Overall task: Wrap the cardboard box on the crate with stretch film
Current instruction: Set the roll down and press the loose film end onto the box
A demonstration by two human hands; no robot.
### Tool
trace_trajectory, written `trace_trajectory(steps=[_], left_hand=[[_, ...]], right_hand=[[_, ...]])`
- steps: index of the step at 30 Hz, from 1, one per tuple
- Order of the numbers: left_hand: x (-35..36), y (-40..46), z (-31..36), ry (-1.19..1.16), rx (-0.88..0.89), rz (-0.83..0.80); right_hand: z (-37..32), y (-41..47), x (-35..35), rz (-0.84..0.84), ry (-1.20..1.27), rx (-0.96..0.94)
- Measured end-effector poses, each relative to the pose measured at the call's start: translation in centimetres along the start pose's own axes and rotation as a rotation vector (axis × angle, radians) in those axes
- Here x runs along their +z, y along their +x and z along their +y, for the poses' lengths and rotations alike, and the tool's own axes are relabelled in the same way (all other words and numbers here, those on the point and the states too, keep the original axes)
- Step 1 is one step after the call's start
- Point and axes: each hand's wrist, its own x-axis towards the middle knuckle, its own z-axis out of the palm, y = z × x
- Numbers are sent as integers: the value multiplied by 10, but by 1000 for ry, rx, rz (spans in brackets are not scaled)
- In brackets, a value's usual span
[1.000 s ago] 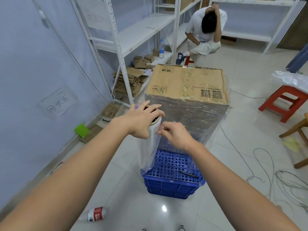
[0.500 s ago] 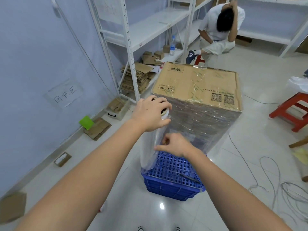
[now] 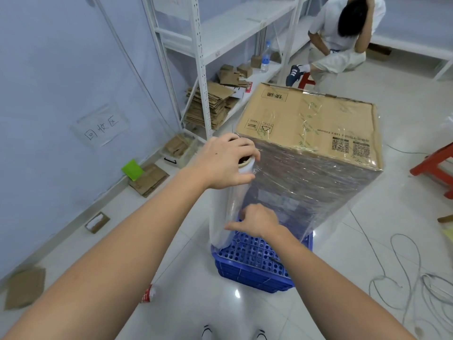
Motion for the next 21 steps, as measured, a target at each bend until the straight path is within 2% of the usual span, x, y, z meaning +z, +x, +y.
trace_trajectory(steps=[3, 10, 16, 21], left_hand=[[3, 1, 4, 10, -9, 13], [1, -3, -3, -5, 21, 34], [4, -5, 3, 11, 10, 46], [5, -8, 6, 21, 20, 63]], right_hand=[[-14, 2, 17, 22, 3, 78], [-6, 3, 40, 98, 59, -68], [-22, 4, 50, -8, 78, 122], [-30, 10, 76, 40, 141, 100]])
